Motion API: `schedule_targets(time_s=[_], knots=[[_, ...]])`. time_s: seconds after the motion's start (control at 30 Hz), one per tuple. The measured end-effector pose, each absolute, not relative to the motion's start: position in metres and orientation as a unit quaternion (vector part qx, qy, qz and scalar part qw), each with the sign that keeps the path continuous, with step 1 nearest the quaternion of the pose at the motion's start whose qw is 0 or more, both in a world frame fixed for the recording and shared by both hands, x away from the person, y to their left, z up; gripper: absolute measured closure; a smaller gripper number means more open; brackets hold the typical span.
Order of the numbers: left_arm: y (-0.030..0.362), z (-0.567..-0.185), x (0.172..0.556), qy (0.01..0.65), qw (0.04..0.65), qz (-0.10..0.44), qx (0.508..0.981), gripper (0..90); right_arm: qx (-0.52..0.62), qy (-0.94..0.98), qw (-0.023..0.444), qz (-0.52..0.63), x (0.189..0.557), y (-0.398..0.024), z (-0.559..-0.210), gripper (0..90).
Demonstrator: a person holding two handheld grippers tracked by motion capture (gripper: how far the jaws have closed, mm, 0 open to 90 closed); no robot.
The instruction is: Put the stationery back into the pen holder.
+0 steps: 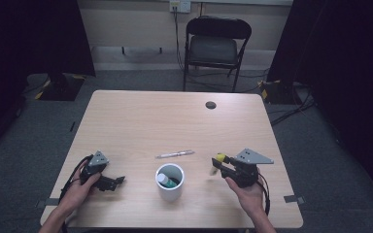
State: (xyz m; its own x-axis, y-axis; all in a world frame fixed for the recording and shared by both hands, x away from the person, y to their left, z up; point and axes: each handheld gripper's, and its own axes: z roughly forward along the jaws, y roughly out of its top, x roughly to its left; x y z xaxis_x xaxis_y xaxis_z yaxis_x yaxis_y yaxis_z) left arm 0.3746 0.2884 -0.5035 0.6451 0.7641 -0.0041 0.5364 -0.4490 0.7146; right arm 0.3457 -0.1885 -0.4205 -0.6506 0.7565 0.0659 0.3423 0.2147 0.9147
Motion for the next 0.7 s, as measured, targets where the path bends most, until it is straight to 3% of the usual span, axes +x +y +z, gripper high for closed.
schedule_targets(time_s=[0.7], knots=[[0.288, -0.503, 0.375, 0.389, 0.352, 0.161, 0.836, 0.0, 0.344, 0.733, 0.209, 0.549, 0.354, -0.184, -0.382, 67.3]])
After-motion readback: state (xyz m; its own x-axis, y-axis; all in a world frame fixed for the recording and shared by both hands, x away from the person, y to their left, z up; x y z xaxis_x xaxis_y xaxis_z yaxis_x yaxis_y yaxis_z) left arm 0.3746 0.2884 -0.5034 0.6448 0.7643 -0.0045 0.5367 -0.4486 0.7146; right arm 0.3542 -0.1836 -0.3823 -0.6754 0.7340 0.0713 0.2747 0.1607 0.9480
